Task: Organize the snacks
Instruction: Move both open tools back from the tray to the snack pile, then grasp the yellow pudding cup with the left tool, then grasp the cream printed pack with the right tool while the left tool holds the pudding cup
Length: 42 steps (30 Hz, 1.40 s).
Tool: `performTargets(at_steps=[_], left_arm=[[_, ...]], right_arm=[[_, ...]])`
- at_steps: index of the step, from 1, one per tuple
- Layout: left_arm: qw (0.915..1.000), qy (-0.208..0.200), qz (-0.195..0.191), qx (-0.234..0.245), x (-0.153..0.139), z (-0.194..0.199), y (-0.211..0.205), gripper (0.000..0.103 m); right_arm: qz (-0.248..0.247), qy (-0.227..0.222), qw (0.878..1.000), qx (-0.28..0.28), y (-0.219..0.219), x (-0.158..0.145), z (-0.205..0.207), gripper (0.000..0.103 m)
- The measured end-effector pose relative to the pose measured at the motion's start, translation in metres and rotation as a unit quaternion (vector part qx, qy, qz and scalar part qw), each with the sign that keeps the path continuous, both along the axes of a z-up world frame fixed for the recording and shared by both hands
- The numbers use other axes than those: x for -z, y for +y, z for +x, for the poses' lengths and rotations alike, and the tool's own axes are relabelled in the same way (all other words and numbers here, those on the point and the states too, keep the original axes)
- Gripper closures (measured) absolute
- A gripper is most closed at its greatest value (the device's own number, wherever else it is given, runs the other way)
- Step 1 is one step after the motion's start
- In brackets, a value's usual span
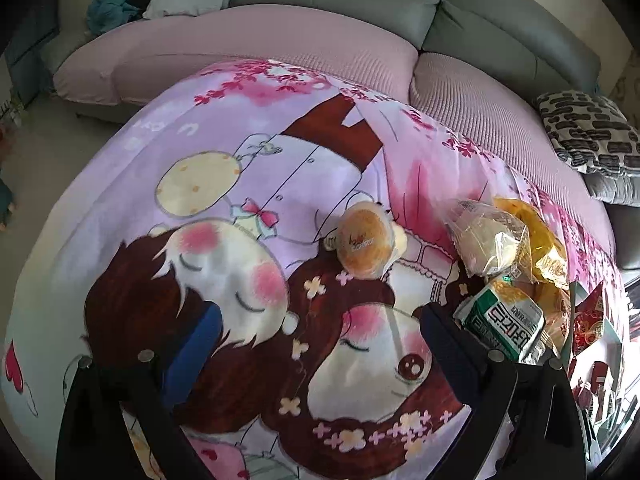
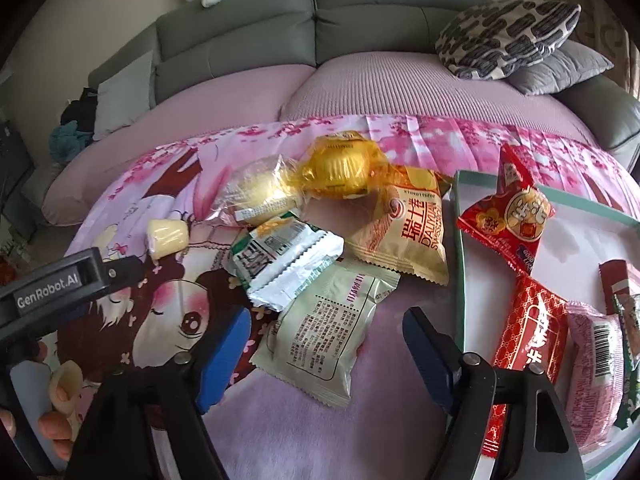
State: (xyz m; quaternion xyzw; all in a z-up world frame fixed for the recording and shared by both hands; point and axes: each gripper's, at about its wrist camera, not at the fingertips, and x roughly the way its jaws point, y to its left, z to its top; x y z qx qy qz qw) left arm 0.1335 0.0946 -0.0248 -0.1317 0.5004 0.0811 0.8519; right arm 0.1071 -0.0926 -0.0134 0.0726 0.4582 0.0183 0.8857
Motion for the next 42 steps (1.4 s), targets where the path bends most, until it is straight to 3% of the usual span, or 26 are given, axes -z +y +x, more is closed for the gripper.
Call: performTargets(at_steps=[11, 13, 17, 19, 23, 42], left_arm=[[0.9990, -0.009, 0.035, 0.027, 0.005, 0.041, -0.021, 0.006], [0.9988, -0.012, 0.040, 0.026, 0.006, 0.046, -0.021, 0.020], [0.9980, -0.001, 0.051, 0.036, 0.015, 0.054, -0.025, 0.024], [0.9979, 0.005, 0.053, 0.038, 0.019, 0.056, -0.025, 0.040], [0.9984, 0.000, 0.044, 0.036, 0.018, 0.054, -0.022, 0.053], [0.9983, 0.019, 0.032, 0.046, 0.020, 0.004, -0.021, 0.053]], right_arm=[[0.000, 0.024, 1.000, 0.003, 0.003, 0.011, 0.013, 0.030], [-0.004, 0.026, 1.000, 0.003, 0.004, 0.011, 0.015, 0.030], [-0.008, 0.029, 1.000, 0.001, 0.006, 0.013, 0.019, 0.030], [-0.011, 0.030, 0.999, 0.000, 0.007, 0.014, 0.021, 0.030], [-0.012, 0.031, 0.999, -0.001, 0.008, 0.015, 0.023, 0.030], [-0.023, 0.041, 0.999, -0.002, 0.004, 0.013, 0.013, 0.033]])
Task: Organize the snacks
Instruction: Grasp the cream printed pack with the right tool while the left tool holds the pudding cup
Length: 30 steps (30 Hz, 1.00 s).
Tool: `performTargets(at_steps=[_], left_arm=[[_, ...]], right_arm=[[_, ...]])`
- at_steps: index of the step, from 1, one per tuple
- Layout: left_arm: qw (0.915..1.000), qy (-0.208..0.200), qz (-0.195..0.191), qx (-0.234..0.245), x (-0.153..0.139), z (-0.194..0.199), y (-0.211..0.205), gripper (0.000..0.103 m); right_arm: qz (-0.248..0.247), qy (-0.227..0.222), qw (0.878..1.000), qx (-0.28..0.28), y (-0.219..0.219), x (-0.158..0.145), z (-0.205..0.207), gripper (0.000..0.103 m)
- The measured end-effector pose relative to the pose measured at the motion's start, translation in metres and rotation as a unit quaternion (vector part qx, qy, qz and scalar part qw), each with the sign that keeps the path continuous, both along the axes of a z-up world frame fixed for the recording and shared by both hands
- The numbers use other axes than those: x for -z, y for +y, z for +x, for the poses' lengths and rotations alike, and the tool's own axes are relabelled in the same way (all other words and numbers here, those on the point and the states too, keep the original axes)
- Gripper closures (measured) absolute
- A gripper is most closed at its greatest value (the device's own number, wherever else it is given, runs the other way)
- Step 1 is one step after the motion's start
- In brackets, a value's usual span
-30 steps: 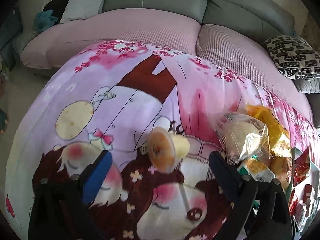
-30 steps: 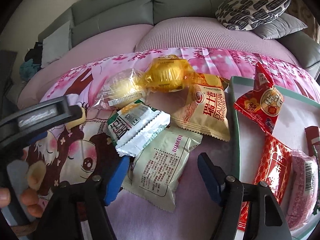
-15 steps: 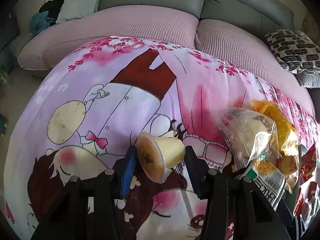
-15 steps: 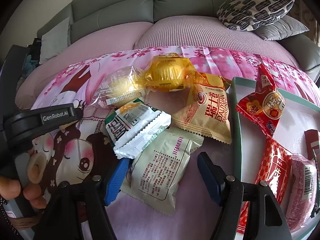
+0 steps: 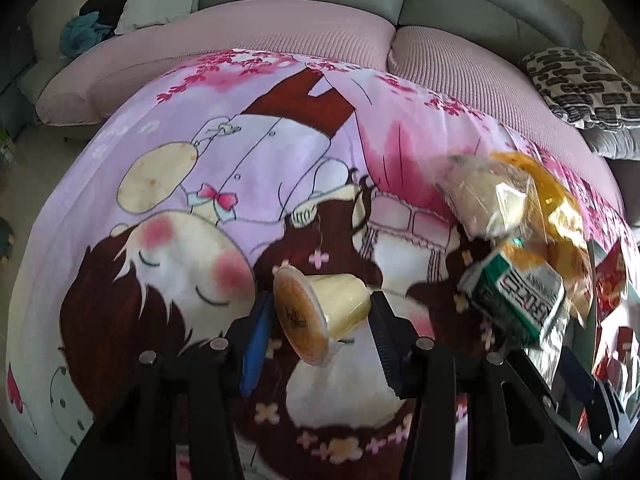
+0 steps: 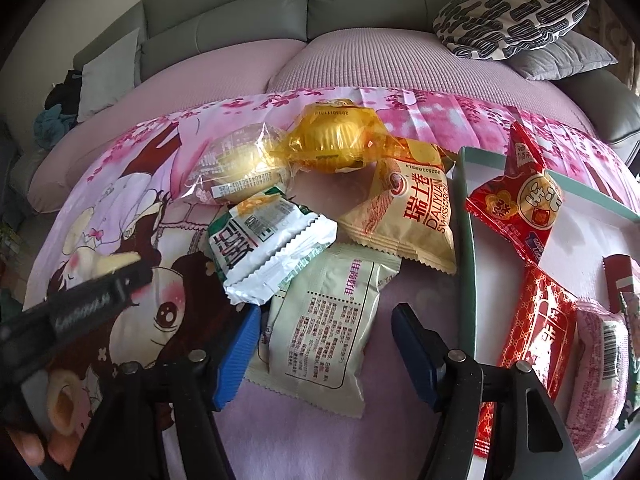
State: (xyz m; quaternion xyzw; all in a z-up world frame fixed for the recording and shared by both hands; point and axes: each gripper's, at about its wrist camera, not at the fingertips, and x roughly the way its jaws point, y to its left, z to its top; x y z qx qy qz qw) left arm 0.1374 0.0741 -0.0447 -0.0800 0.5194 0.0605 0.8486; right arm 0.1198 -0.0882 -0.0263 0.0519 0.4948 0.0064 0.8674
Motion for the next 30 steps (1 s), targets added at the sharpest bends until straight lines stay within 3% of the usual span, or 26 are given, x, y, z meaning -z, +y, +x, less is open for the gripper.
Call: performTargets(at_steps=[9, 12, 30], left_arm=[[1.0000, 0.003, -0.005, -0.004, 0.001, -0.005, 0.000, 0.053], [1.0000, 0.003, -0.007, -0.005, 0.000, -0.006, 0.001, 0.053], [0.9999, -0.005, 0.009, -0.012, -0.006, -0.012, -0.005, 0.060]], right_arm=[[-0.029, 0.007, 0.999, -0.015, 0.007, 0.002, -0.005, 0.033], [-0.041, 0.006, 0.999, -0.011, 0.008, 0.003, -0.007, 0.041], [-0.004, -0.019, 1.000, 0.004, -0.017, -0.018, -0.028, 0.049]])
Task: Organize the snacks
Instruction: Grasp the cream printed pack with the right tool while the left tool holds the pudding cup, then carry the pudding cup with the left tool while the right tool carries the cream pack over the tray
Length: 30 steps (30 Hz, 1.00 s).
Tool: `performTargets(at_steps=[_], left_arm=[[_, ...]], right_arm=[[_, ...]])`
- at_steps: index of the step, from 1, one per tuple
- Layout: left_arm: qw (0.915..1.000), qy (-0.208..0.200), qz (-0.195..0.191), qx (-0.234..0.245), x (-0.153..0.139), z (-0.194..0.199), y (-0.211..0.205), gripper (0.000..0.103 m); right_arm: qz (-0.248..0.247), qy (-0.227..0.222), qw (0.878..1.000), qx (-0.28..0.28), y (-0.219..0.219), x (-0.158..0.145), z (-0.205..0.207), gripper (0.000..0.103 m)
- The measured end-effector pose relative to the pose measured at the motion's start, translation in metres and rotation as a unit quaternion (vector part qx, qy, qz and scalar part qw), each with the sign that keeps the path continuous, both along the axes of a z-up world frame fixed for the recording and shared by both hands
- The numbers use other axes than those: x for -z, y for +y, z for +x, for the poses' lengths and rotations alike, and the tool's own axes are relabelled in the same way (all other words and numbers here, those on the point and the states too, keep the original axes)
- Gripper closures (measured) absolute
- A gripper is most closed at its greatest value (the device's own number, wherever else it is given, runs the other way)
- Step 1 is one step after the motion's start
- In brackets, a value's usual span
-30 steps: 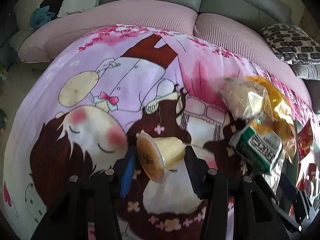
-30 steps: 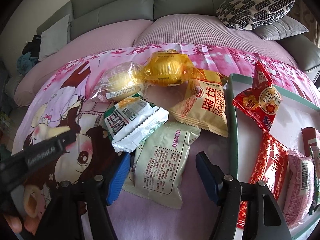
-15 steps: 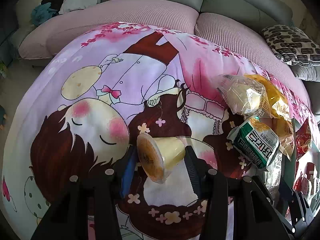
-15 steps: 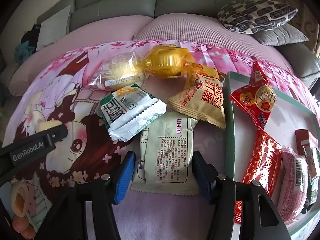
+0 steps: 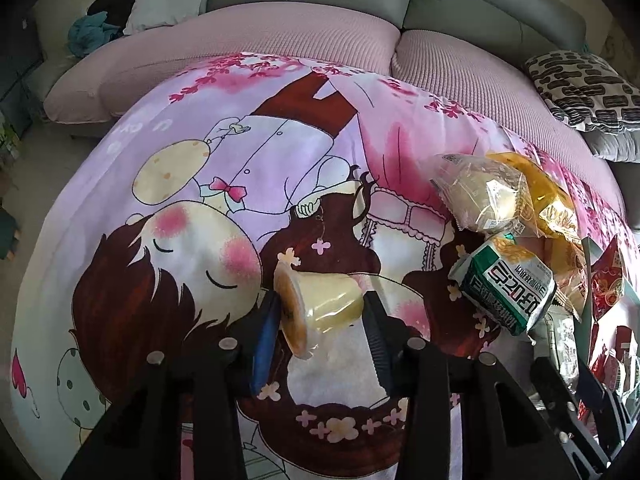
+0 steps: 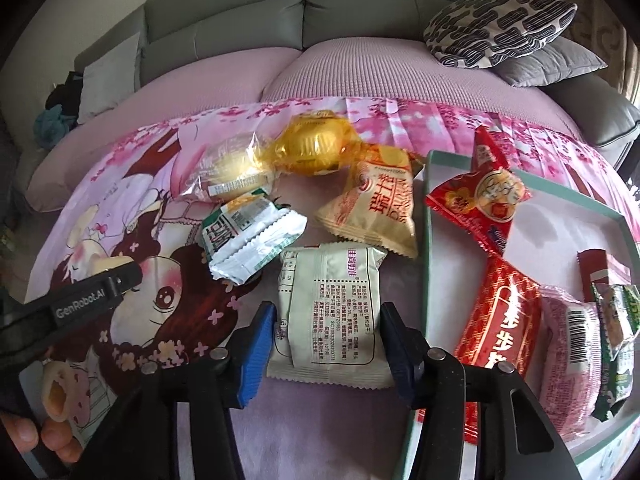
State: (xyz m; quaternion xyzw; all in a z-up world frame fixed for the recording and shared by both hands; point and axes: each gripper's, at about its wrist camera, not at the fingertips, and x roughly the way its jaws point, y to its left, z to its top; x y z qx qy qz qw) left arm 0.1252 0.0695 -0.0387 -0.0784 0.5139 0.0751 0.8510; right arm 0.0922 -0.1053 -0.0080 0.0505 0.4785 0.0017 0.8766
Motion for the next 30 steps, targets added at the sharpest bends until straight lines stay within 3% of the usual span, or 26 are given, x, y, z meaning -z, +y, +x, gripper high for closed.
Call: performTargets(at_steps=[19, 30], left_arm=[[0.9995, -0.030, 0.009, 0.006, -0.022, -0.010, -0.018, 0.062], [0.9974, -0.062, 0.007, 0.036, -0.046, -0.018, -0.050, 0.062]], right_arm=[[0.038, -0.051, 0.998, -0.013, -0.016, -0.035, -0.020, 0.051], [0.061, -0.084, 0.995, 0.001, -0.039, -0.053, -0.030, 0.051]])
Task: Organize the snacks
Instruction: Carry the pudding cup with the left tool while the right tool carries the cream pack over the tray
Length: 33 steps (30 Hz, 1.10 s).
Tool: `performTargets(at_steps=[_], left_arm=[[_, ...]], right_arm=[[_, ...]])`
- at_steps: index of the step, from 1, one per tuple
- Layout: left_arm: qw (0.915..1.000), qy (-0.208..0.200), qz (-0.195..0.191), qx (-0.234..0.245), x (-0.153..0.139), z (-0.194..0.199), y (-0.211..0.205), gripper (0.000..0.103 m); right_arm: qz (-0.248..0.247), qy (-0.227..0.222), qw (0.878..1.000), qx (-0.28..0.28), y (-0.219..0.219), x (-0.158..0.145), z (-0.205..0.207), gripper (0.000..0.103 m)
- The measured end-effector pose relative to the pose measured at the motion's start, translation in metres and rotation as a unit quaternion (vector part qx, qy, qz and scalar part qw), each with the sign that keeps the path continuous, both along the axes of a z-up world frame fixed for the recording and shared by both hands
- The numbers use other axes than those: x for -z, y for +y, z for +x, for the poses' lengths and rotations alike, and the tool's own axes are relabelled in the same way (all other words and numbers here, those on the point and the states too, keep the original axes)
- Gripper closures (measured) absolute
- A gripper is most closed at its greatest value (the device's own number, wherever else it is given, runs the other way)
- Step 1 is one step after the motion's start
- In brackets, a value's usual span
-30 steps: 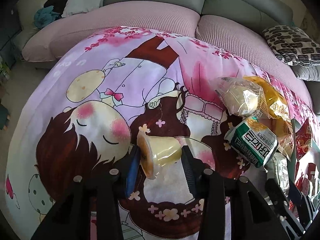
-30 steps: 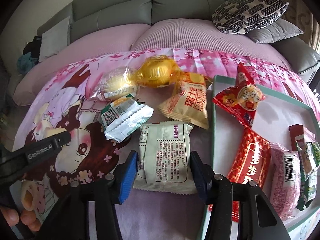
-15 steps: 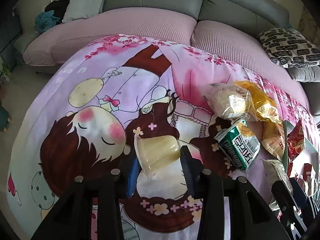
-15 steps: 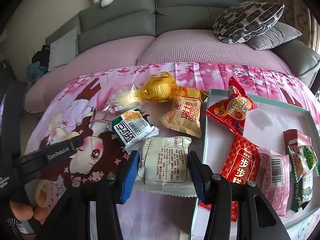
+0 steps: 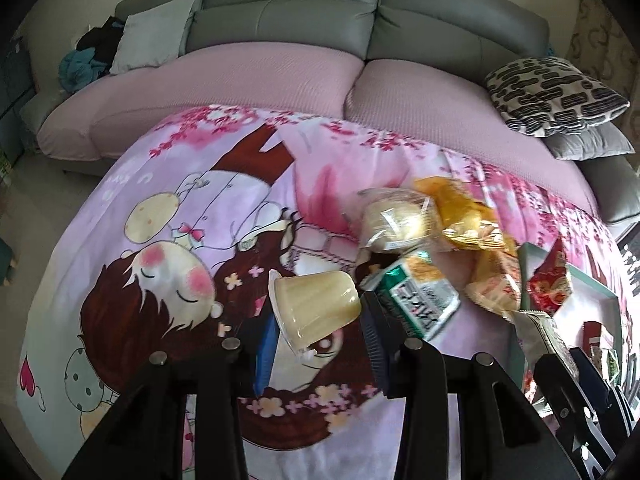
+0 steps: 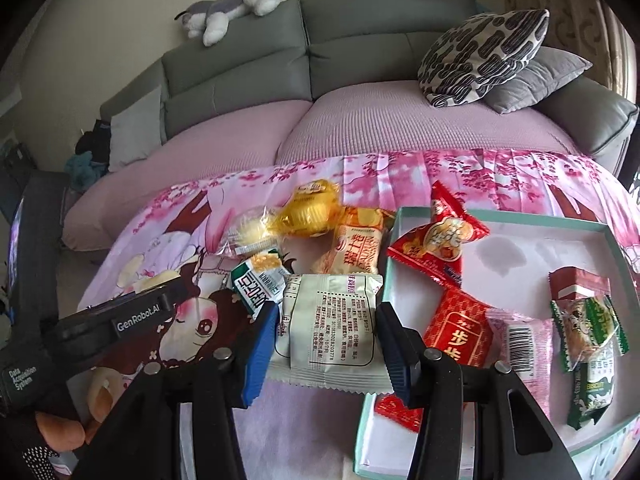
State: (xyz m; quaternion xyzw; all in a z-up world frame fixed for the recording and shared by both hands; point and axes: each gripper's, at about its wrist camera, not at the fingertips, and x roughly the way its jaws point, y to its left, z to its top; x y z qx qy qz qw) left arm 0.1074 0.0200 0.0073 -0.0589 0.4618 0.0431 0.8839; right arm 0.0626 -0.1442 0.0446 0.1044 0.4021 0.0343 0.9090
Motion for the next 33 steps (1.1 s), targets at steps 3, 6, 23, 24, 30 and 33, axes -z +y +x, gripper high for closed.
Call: performTargets(at_steps=[3, 6, 23, 24, 30, 33], left_arm=[[0.9999, -0.005, -0.002, 0.011, -0.004, -0.001, -0.011, 0.062], [0.9997, -0.010, -0.003, 0.023, -0.009, -0.003, -0.022, 0.062], [0.9915, -0.038, -0.014, 0.124, -0.027, -0.003, -0.116, 0.062], [0.9905, -0.039, -0.014, 0.132, -0.027, -0.003, -0.123, 0.062], [0.9836, -0.029, -0.006, 0.178, -0.018, -0.006, -0.163, 0.062], [0.9802, -0.016, 0.000, 0.197, -0.008, -0.005, -0.179, 0.062]], right_arm=[[0.003, -0.004, 1.000, 0.010, -0.009, -0.002, -0.002, 0.051], [0.005, -0.008, 1.000, 0.024, -0.022, -0.004, -0.005, 0.051], [0.008, -0.016, 0.989, 0.146, -0.132, -0.003, -0.025, 0.051], [0.009, -0.017, 0.989, 0.149, -0.136, -0.002, -0.026, 0.051], [0.012, -0.020, 0.986, 0.167, -0.157, 0.003, -0.025, 0.050], [0.015, -0.017, 0.985, 0.170, -0.162, 0.008, -0.022, 0.050]])
